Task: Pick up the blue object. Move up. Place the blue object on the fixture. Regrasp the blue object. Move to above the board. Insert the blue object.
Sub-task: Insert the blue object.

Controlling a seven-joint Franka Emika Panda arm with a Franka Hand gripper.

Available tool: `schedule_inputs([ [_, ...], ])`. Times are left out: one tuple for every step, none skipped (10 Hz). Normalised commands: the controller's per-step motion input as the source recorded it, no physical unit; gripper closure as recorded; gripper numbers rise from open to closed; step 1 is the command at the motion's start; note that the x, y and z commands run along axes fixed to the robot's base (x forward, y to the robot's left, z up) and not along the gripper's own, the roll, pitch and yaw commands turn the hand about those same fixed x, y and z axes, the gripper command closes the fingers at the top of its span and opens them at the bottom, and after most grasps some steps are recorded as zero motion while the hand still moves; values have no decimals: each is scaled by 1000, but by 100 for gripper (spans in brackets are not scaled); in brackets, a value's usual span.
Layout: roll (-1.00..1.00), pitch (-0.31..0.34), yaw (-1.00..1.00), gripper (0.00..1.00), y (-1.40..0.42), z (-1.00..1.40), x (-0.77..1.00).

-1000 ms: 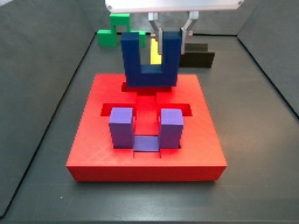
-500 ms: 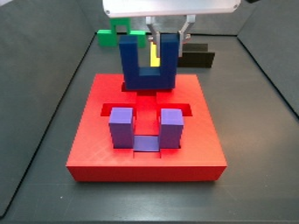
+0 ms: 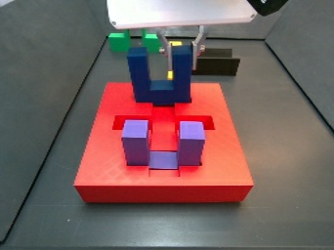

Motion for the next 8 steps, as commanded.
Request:
schedule_inputs([
  [-40,-84,0,100,0,-309,0],
  [0,-56,17,100,23,-491,0],
  [24,-16,26,100,3,-563,31],
  [67,0,23,100,0,-591,20],
  [79,0,31,100,0,-600,0],
  [90,0,0,100,0,-346,23],
  [-4,0,0,100,0,0,0],
  [0,0,0,100,0,0,0],
])
